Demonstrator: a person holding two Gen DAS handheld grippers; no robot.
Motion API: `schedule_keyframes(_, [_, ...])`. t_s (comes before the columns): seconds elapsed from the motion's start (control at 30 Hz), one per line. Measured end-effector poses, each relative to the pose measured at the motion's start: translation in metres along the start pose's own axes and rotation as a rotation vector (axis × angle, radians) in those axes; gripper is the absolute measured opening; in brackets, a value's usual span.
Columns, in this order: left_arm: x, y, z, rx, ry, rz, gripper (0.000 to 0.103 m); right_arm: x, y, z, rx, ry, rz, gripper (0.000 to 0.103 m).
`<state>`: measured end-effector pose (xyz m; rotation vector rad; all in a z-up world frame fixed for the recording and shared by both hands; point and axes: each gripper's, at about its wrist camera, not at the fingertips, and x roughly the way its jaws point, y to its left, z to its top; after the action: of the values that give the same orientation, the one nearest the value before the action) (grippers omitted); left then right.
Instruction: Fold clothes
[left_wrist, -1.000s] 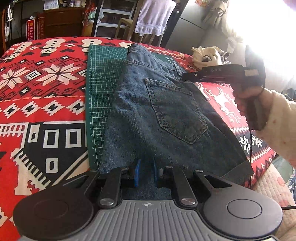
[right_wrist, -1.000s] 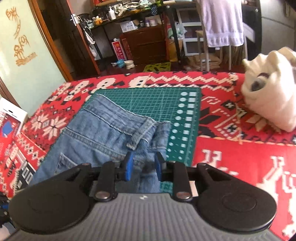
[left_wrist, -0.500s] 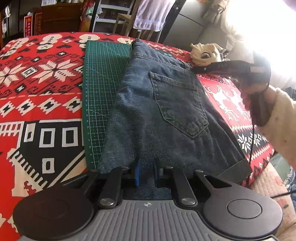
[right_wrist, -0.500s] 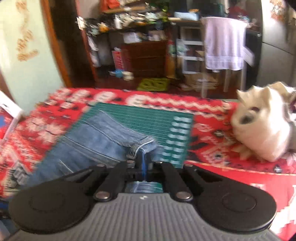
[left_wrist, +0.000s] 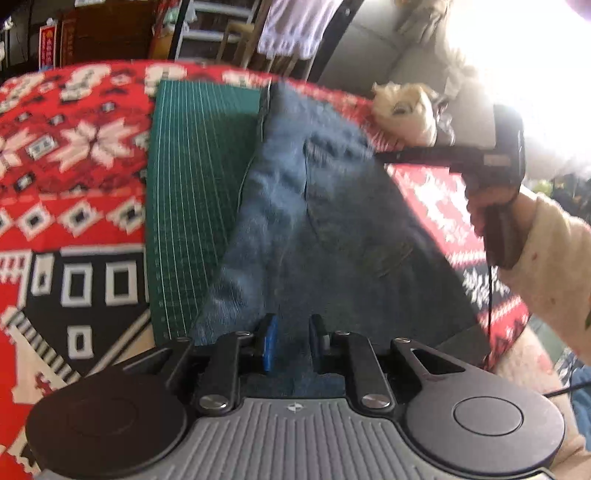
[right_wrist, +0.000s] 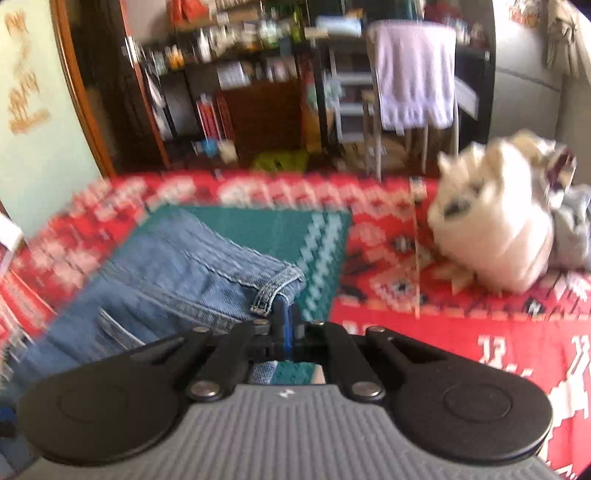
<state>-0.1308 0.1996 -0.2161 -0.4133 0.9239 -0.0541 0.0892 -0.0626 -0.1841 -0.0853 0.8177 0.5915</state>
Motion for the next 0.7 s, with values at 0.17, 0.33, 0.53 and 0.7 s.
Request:
schedule_keyframes(0.17, [-0.005,0.007,-0.004,-0.032,0.0,0.004,0.016,0.005,-0.005,-0.005,0.063,-0.006,0.045,0.0])
schedule_keyframes(0.33, [-0.015,0.002,0.003,-0.017,-0.034,0.015,0.016,-0.008,-0.009,-0.003,0.079,-0.029,0.054,0.013])
schedule_keyframes(0.53, [-0.019,-0.01,0.007,0.015,-0.071,0.015,0.017,-0.055,0.007,-0.008,0.024,-0.053,0.059,0.043])
schedule_keyframes(0.7, [-0.013,-0.027,0.011,0.103,-0.112,0.073,0.031,-0.088,0.044,-0.036,-0.053,-0.063,0.077,0.09])
